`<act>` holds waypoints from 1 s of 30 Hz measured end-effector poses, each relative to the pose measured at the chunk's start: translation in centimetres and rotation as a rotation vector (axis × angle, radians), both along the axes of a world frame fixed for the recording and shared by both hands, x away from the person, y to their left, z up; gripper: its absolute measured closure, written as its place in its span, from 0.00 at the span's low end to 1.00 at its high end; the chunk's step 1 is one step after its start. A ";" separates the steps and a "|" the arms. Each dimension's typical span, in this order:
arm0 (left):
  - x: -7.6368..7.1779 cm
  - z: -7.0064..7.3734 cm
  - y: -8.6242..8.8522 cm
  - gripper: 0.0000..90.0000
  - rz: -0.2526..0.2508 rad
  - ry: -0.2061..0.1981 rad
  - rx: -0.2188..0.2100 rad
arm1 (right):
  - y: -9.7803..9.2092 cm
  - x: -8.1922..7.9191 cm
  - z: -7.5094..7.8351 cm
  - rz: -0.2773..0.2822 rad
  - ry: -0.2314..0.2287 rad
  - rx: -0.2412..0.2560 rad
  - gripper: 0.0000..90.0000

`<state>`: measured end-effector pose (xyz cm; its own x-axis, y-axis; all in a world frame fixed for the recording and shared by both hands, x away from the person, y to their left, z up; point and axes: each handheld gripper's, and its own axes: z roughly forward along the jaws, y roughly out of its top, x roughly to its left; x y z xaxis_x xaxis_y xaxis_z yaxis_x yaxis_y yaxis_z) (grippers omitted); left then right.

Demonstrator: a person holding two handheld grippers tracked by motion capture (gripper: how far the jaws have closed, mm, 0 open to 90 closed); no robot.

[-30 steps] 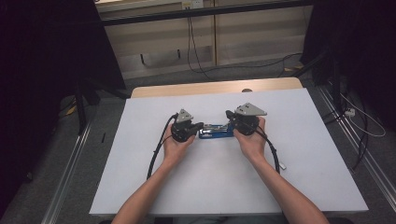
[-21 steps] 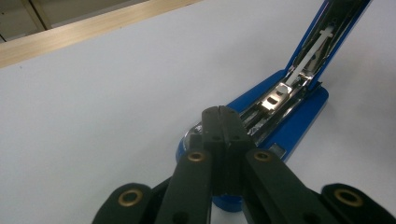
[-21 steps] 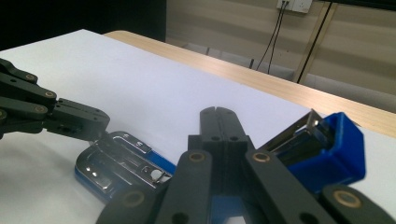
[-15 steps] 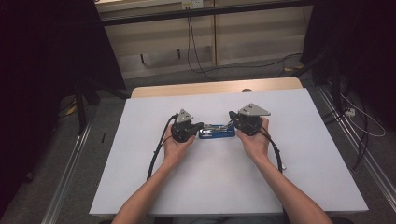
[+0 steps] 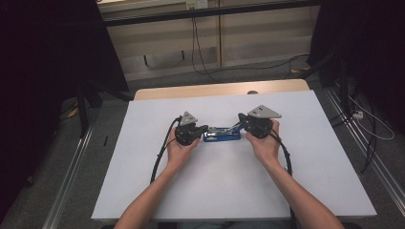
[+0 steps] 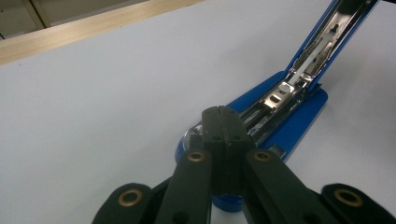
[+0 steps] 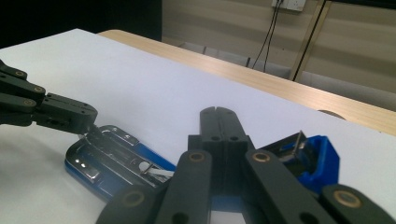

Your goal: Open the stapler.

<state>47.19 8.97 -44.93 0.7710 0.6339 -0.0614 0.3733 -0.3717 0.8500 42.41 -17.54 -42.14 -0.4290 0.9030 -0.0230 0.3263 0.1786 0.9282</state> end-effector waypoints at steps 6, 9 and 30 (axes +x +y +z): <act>0.0 0.0 0.0 1.00 0.003 0.000 0.002 | -0.4 -0.3 0.3 0.001 -0.003 -0.009 1.00; -0.1 0.0 0.0 1.00 0.005 -0.002 0.004 | -0.7 -0.4 0.2 -0.001 -0.002 -0.002 1.00; -0.1 0.0 0.0 1.00 0.006 0.000 -0.003 | -2.2 -0.7 -0.7 -0.026 0.031 -0.030 1.00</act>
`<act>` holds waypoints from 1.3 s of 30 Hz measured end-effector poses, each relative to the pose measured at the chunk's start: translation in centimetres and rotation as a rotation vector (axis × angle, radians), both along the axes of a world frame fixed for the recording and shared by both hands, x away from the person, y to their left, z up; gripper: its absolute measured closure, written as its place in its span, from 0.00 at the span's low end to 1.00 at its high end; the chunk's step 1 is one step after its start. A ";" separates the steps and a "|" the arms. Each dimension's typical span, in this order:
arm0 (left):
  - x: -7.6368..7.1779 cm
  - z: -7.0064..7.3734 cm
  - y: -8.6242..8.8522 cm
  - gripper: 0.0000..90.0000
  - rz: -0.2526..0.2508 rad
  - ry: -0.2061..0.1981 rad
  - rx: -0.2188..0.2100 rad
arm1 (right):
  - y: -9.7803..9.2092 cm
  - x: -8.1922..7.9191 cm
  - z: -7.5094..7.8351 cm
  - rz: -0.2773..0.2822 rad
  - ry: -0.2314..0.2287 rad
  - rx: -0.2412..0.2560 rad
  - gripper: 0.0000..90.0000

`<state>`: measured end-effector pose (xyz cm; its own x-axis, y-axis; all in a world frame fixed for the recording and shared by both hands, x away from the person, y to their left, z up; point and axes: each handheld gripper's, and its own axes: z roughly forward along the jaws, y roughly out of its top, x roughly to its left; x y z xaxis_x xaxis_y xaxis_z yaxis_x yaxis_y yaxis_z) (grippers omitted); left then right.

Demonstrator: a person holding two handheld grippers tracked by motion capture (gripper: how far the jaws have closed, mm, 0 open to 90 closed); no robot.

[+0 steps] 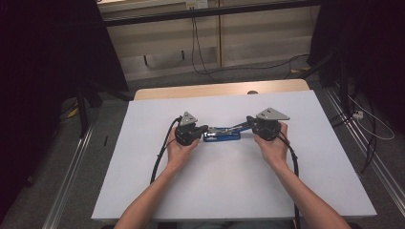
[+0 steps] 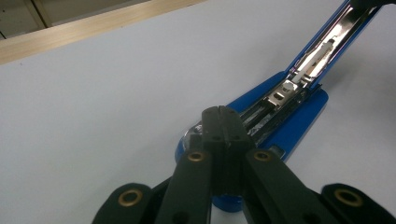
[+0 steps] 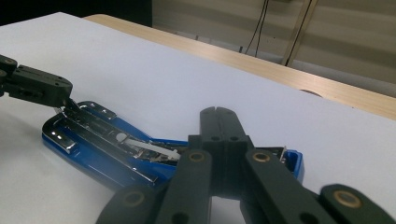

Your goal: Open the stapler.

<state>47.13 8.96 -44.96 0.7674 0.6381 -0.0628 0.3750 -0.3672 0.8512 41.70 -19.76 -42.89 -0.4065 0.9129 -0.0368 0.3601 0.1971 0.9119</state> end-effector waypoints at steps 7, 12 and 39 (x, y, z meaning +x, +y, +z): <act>0.0 0.0 0.0 1.00 0.001 0.000 -0.001 | -0.1 0.0 -0.3 0.001 0.014 -0.009 1.00; 0.0 0.0 0.0 1.00 0.002 0.000 0.000 | -0.3 0.0 -0.4 -0.009 0.017 -0.005 1.00; -0.1 0.4 -0.1 1.00 0.016 -0.003 -0.004 | -0.6 0.3 -1.9 0.009 0.091 -0.013 1.00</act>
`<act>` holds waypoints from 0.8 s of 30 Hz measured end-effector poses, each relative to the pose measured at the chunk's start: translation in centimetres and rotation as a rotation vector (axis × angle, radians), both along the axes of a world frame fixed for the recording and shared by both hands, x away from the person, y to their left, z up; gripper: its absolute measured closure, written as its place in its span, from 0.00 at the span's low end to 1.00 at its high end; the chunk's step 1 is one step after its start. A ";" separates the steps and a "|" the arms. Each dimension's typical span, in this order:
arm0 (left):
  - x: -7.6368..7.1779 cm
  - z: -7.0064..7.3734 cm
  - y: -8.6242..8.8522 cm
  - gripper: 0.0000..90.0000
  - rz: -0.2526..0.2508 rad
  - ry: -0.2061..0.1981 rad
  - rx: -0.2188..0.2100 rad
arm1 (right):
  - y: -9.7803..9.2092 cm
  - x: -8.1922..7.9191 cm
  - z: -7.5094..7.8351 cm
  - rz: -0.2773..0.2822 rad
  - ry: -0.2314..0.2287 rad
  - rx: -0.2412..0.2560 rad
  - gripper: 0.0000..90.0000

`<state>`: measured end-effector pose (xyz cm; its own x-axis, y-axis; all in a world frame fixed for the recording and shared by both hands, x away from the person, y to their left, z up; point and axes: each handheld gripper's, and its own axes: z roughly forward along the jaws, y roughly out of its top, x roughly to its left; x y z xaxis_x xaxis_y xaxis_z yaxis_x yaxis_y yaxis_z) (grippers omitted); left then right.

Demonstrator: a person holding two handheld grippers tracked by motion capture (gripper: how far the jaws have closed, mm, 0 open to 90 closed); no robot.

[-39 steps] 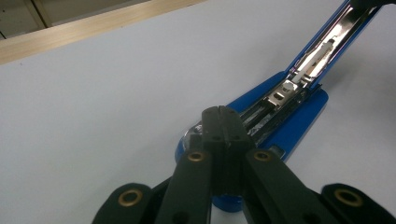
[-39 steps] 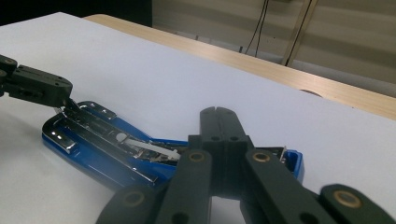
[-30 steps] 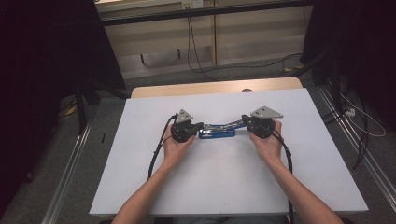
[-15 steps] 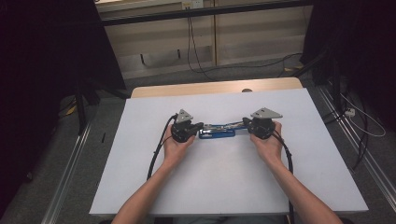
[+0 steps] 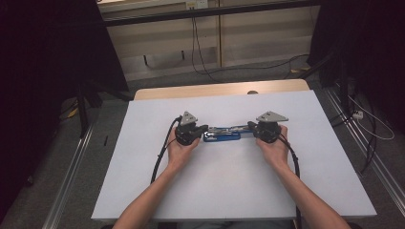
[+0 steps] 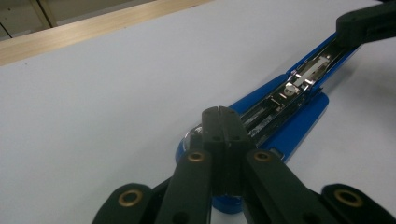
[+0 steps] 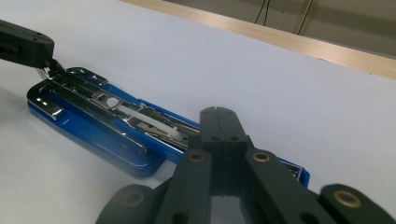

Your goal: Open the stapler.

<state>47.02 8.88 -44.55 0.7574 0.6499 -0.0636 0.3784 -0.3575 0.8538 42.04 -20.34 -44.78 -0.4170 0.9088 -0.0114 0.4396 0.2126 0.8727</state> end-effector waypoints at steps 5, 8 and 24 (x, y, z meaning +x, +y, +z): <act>0.0 0.1 0.1 1.00 -0.001 0.000 -0.003 | 0.0 0.1 -0.1 0.003 0.005 0.007 1.00; 0.0 0.2 0.1 1.00 -0.005 -0.004 -0.009 | 0.0 0.0 0.0 0.009 -0.002 0.013 1.00; -0.6 1.4 0.2 0.93 -0.017 -0.027 -0.066 | -0.4 -0.1 0.7 0.037 -0.050 0.080 1.00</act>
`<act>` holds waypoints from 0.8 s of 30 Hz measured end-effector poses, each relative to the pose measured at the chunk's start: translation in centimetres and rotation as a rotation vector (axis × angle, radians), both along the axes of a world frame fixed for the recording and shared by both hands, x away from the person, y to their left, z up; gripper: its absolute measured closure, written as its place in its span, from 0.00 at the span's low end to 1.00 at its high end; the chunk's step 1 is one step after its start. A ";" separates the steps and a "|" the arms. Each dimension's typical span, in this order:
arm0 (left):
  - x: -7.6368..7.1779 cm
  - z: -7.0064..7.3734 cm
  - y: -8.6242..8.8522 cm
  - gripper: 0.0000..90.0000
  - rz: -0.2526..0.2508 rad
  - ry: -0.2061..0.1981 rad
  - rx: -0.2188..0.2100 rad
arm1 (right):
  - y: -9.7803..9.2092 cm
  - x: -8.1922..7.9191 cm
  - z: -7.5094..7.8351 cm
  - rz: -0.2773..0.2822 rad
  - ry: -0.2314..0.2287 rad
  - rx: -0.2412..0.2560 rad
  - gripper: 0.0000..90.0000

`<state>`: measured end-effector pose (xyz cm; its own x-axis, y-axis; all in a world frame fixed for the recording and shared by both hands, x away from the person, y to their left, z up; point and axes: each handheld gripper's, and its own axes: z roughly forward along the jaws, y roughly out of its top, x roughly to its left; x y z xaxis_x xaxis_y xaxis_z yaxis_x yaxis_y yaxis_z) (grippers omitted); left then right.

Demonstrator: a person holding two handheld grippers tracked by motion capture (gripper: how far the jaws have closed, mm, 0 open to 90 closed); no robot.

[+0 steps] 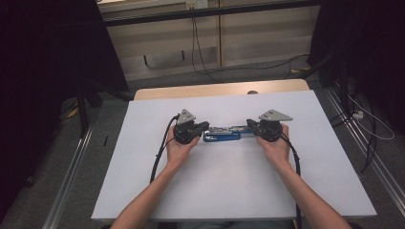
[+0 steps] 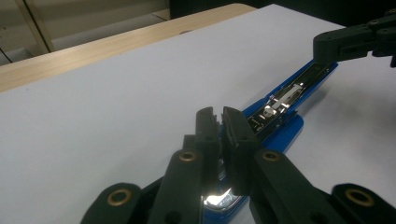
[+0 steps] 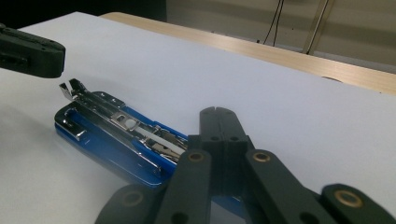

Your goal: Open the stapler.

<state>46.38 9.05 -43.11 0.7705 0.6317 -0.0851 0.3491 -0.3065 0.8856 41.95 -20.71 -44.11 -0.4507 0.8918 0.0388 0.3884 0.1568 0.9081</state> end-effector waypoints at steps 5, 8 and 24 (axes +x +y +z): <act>-0.1 0.2 0.1 0.81 0.001 -0.001 -0.013 | -0.2 -0.1 0.1 -0.006 -0.012 0.020 0.98; -0.1 0.5 0.3 0.66 0.017 0.000 -0.029 | -0.4 -0.2 0.4 0.000 -0.023 0.041 0.91; -0.1 1.0 1.0 0.10 0.080 0.008 0.010 | -0.2 -0.3 0.8 -0.009 -0.026 0.067 0.20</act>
<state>46.26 10.07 -42.14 0.7168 0.6921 -0.0844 0.3801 -0.2865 0.8794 41.61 -20.86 -43.30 -0.4447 0.8914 0.0874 0.3660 0.0918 0.9261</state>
